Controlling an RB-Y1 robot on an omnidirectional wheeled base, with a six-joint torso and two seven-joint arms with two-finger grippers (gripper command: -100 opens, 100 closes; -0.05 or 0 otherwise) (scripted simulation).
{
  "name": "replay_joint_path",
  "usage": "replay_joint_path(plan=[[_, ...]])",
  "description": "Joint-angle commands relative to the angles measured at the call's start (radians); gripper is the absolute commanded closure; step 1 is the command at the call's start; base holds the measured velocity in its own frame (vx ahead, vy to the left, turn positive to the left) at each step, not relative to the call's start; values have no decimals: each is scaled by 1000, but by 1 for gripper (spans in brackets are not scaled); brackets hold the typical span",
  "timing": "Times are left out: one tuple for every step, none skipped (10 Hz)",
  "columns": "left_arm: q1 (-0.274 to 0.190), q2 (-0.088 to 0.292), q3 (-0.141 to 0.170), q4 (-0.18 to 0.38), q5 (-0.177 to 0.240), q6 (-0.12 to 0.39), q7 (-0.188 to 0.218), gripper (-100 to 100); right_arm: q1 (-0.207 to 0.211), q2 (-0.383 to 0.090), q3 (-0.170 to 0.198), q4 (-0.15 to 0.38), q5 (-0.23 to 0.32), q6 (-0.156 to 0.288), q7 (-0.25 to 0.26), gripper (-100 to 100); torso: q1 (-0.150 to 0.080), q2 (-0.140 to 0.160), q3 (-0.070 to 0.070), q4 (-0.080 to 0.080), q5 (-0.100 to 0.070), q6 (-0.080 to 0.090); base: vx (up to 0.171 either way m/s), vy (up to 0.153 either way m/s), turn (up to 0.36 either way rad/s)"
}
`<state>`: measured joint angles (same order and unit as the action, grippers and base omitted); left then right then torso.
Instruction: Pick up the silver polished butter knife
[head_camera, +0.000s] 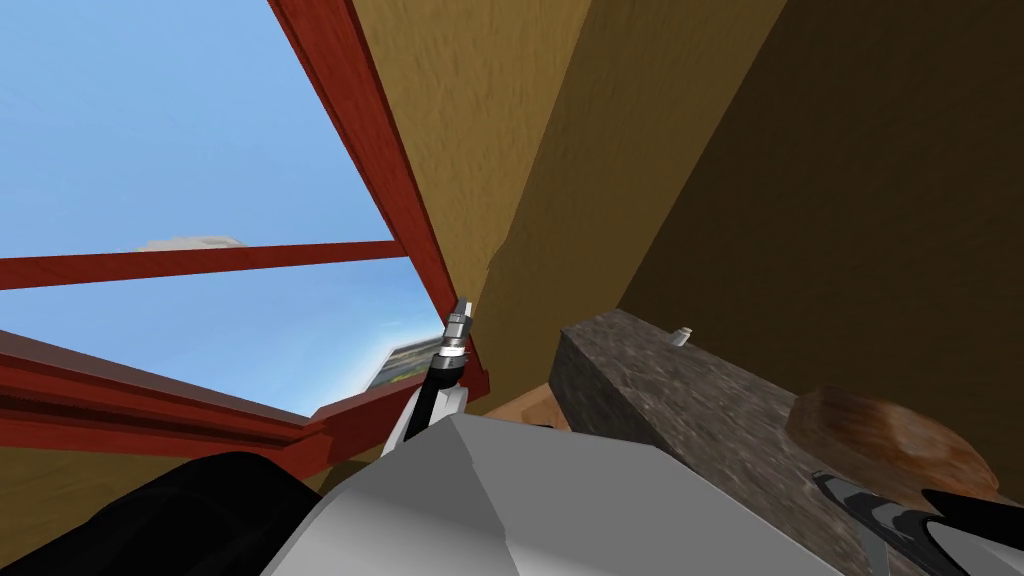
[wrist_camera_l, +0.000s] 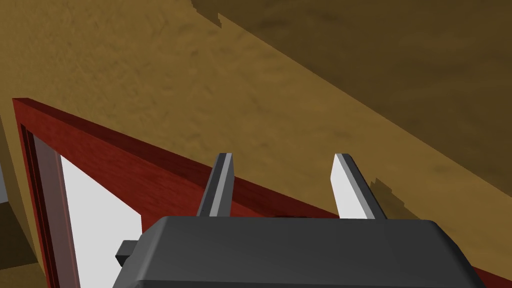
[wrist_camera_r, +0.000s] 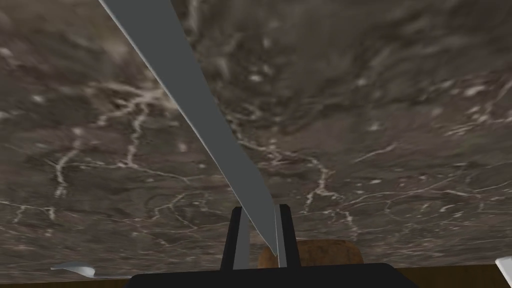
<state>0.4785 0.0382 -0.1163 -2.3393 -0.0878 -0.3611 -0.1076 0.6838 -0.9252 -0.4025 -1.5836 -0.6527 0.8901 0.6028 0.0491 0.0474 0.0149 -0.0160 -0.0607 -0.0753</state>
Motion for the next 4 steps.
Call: replay_joint_path(plan=[[0,0,0,0,0,0,0,0,6,-16,-16,-32,-15,7,9,100,0,0,0,0,0,0,-54,142,-64],[-1,0,-3,1,0,0,1,0,9,-22,-23,-45,-20,11,11,100,7,1,1,1,1,-4,-48,138,-9],[-1,0,-5,1,0,1,1,0,4,-21,-17,-26,-21,5,14,100,13,1,1,1,3,-5,-16,51,-29],[-1,1,-8,2,-1,1,2,0,4,-22,-18,-29,-23,5,15,0,13,0,0,1,4,-7,-2,3,-11]])
